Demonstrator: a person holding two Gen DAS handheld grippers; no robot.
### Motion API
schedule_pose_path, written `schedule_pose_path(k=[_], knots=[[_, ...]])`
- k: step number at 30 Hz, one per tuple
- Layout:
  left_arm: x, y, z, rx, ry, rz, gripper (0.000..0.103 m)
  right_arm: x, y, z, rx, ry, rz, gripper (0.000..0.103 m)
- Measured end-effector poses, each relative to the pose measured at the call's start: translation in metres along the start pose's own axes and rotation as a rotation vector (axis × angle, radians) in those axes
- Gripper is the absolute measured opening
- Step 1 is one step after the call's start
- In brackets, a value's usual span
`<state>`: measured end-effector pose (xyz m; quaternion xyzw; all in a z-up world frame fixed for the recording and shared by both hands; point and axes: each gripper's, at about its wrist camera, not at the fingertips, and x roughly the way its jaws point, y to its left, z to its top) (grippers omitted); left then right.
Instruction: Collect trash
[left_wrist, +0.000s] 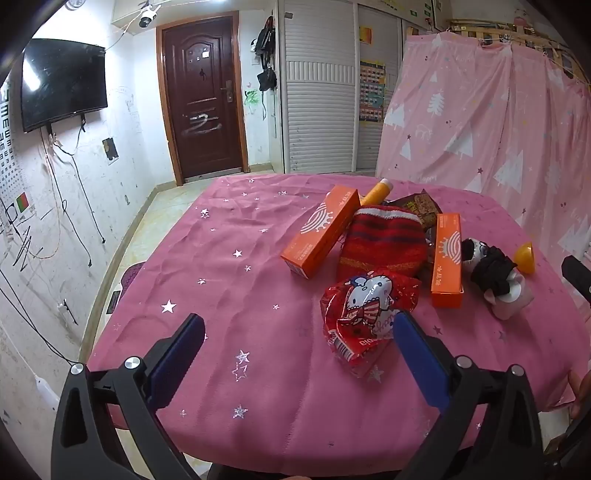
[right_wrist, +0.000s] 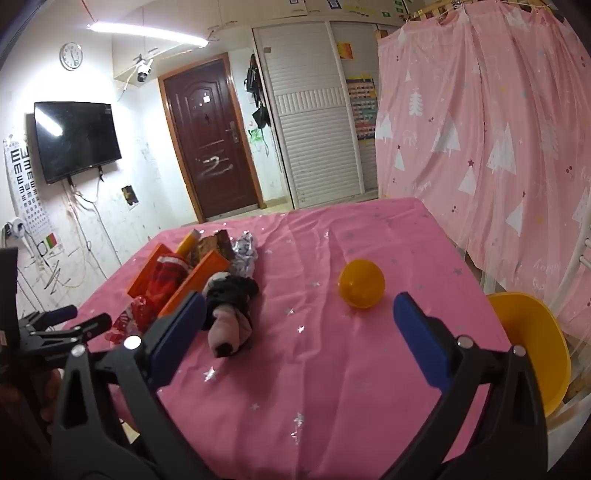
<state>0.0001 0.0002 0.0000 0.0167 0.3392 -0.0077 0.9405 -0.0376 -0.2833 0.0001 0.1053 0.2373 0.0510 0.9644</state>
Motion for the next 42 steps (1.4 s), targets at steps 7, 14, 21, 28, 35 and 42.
schedule_pose_path(k=[7,14,21,28,35,42], knots=[[-0.0001,0.0005,0.0,0.0,-0.001,-0.003,0.095,-0.0003,0.0011,0.0001,-0.004,-0.003,-0.001,0.097],[-0.0015,0.0023,0.0006,0.002,-0.004,0.002,0.095,-0.0004,0.0015,0.0003,-0.005,-0.003,-0.001,0.097],[-0.0016,0.0012,0.0018,0.003,-0.004,0.001,0.095,0.0,0.0026,-0.0003,-0.006,-0.002,0.001,0.097],[-0.0031,0.0019,0.0018,0.003,-0.006,0.002,0.095,-0.0002,0.0016,0.0005,-0.006,-0.003,0.001,0.097],[-0.0066,0.0006,0.0021,0.005,-0.007,0.003,0.095,0.0001,0.0014,0.0002,-0.006,-0.002,-0.002,0.097],[-0.007,0.0005,0.0021,0.006,-0.007,0.002,0.095,-0.0004,0.004,0.0005,-0.006,-0.002,-0.002,0.097]])
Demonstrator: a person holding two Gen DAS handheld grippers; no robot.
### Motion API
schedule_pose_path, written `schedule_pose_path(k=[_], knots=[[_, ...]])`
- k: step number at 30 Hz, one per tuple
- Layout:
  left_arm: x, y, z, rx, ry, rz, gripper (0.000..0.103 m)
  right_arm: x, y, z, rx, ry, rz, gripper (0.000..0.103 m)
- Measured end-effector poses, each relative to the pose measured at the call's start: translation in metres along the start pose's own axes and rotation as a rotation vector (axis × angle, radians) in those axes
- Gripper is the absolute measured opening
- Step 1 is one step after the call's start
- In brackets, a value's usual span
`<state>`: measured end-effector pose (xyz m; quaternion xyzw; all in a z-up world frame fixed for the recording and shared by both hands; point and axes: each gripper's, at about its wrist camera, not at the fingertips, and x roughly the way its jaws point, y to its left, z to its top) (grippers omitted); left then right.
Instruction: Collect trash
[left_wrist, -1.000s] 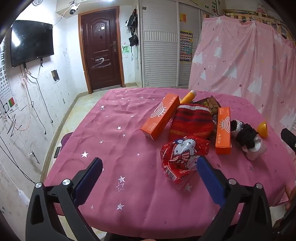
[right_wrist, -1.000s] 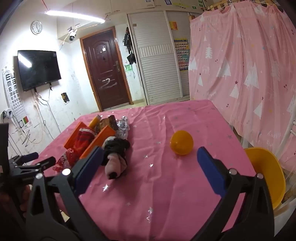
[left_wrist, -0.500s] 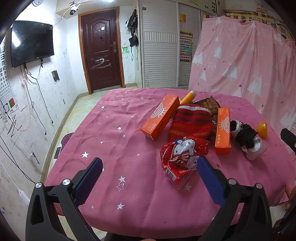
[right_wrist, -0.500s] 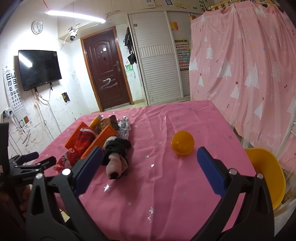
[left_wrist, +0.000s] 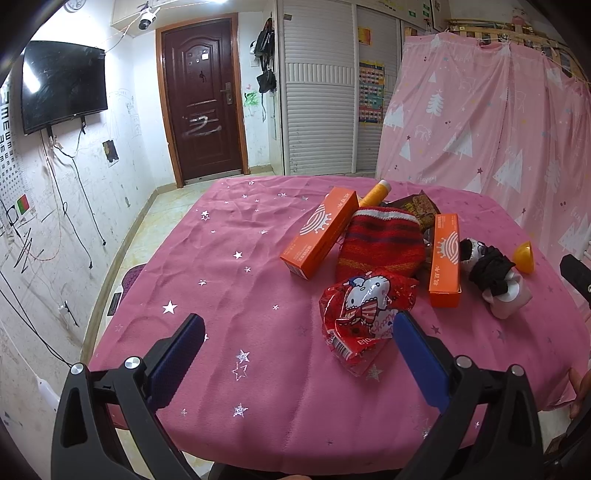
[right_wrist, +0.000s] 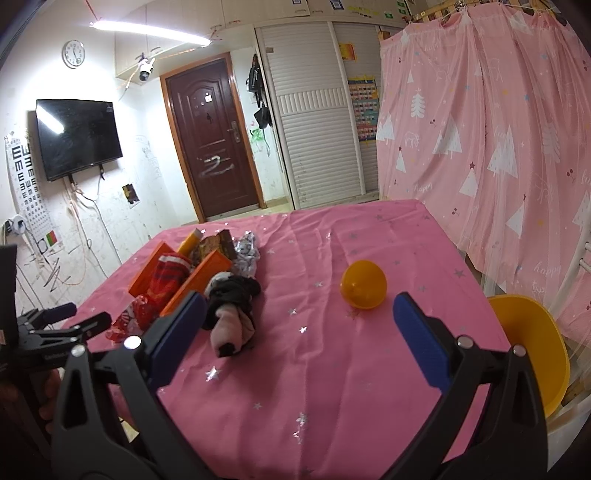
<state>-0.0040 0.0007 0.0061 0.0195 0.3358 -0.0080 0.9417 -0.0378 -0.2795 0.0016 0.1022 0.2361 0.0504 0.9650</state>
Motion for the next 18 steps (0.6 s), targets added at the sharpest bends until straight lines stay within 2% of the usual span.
schedule_pose_path(k=[18], knots=[[0.0016,-0.0002,-0.0017,0.001,0.002,0.0,0.095,-0.0001,0.0,0.0014,-0.003,0.002,-0.002,0.097]])
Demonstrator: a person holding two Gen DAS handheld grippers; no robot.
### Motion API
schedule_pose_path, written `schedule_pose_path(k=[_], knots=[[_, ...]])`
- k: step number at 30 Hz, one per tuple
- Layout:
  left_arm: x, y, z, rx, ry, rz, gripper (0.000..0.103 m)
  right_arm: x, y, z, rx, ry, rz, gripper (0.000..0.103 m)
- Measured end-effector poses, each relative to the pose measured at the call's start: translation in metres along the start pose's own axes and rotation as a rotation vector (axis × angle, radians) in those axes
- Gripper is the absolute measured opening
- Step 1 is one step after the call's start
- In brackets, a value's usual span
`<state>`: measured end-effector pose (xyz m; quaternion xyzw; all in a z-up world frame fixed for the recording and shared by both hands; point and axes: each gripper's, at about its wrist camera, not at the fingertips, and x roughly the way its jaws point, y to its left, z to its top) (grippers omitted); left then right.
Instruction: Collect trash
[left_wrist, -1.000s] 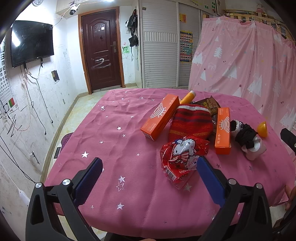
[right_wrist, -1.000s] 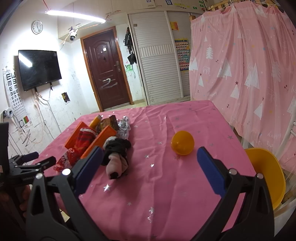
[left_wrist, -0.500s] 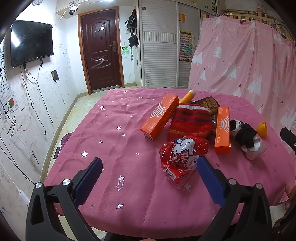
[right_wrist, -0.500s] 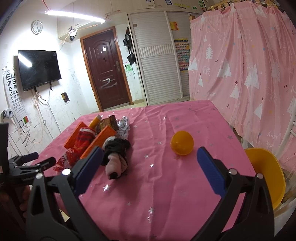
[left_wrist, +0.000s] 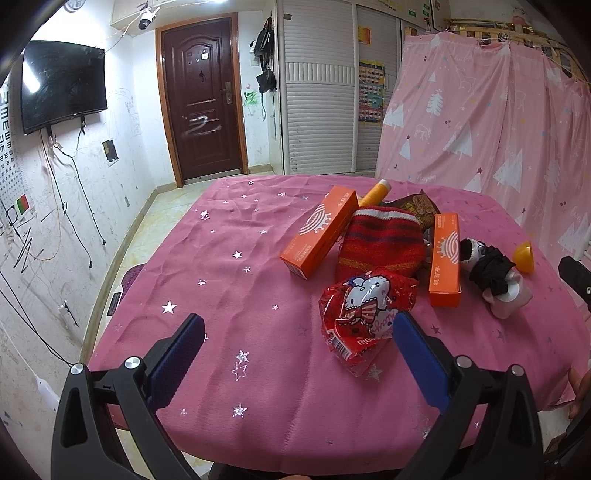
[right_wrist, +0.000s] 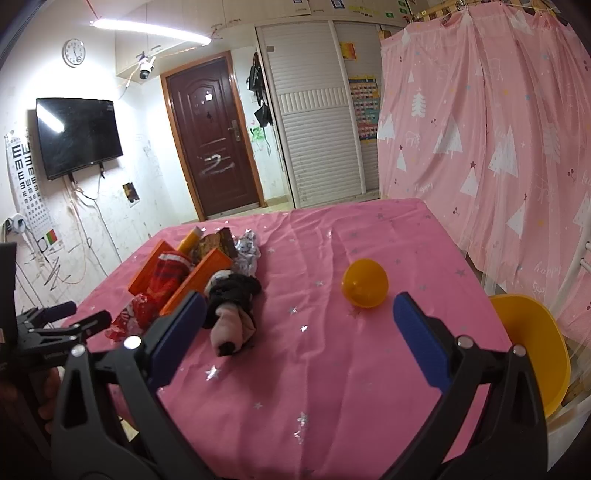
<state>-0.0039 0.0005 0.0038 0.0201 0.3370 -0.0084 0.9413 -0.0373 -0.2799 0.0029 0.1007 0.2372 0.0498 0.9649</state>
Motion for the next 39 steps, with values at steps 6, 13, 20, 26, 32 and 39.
schedule_pose_path(k=[6,13,20,26,32,39], knots=[[0.0022,0.0001,0.0009,0.002,0.002,-0.001,0.095,0.0015,-0.0008,-0.0026,0.001,0.002,0.001,0.097],[0.0023,0.0,0.0011,0.003,0.0,0.0,0.095,0.0012,-0.0006,-0.0023,-0.002,0.001,0.0,0.097],[0.002,0.0002,0.0011,0.002,0.001,-0.001,0.095,0.0009,-0.0006,-0.0021,-0.002,0.001,-0.001,0.097],[0.0024,0.0004,0.0012,0.002,0.0,-0.001,0.095,0.0004,0.0002,-0.003,-0.003,0.0,-0.003,0.097],[0.0026,0.0004,0.0012,0.003,0.001,0.0,0.095,0.0001,0.0004,-0.0026,-0.002,-0.001,-0.001,0.097],[0.0049,-0.005,0.0025,0.021,0.02,-0.038,0.095,0.003,0.0028,-0.005,-0.014,0.012,0.015,0.097]])
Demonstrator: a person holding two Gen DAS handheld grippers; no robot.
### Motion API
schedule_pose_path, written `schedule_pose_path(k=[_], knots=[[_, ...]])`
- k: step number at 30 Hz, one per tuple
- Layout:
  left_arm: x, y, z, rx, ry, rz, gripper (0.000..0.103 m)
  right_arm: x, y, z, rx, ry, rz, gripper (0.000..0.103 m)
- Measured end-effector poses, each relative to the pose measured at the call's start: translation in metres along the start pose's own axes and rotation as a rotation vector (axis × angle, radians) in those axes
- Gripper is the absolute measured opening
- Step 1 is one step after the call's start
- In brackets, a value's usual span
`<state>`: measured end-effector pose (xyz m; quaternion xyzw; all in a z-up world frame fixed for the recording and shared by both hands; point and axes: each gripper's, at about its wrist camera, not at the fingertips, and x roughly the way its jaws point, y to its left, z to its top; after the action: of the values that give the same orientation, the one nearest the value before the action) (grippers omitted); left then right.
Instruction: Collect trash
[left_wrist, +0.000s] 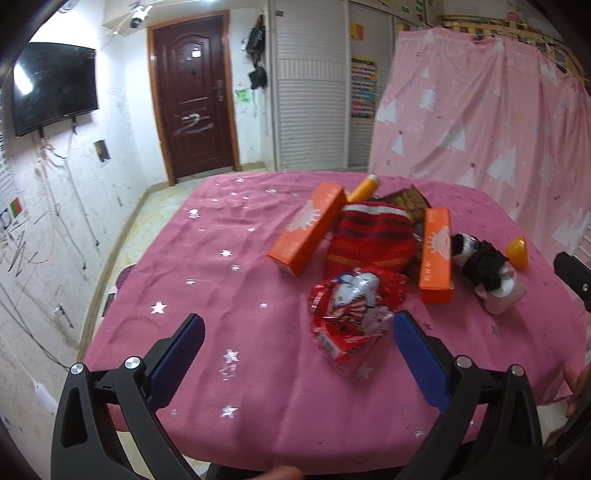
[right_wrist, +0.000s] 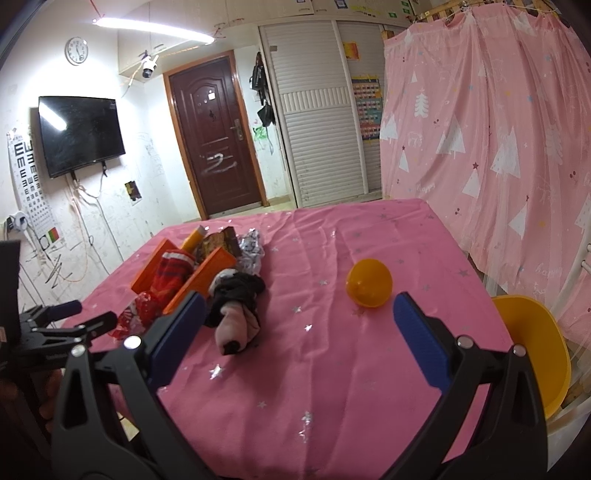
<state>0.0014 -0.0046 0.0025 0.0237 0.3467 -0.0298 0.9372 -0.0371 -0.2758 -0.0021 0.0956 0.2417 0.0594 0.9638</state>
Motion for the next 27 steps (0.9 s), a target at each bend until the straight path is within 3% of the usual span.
schedule_pose_path(k=[11,17,22,23,26,27], knots=[[0.015,-0.013,-0.003,0.038,0.033,-0.088,0.093,0.011,0.011,-0.008,-0.019,0.069,0.121,0.097],[0.028,0.0,-0.003,0.002,0.064,-0.142,0.074,0.021,0.026,-0.015,-0.063,0.104,0.157,0.097],[0.038,-0.004,0.003,0.025,0.064,-0.175,0.067,0.032,0.032,-0.011,-0.071,0.12,0.158,0.097],[0.04,-0.008,0.003,0.037,0.068,-0.188,0.06,0.035,0.033,-0.01,-0.074,0.123,0.156,0.096],[0.041,-0.013,0.0,0.055,0.066,-0.19,0.043,0.044,0.035,-0.008,-0.078,0.152,0.152,0.079],[0.04,-0.015,-0.001,0.062,0.059,-0.183,0.032,0.047,0.036,-0.008,-0.077,0.167,0.153,0.07]])
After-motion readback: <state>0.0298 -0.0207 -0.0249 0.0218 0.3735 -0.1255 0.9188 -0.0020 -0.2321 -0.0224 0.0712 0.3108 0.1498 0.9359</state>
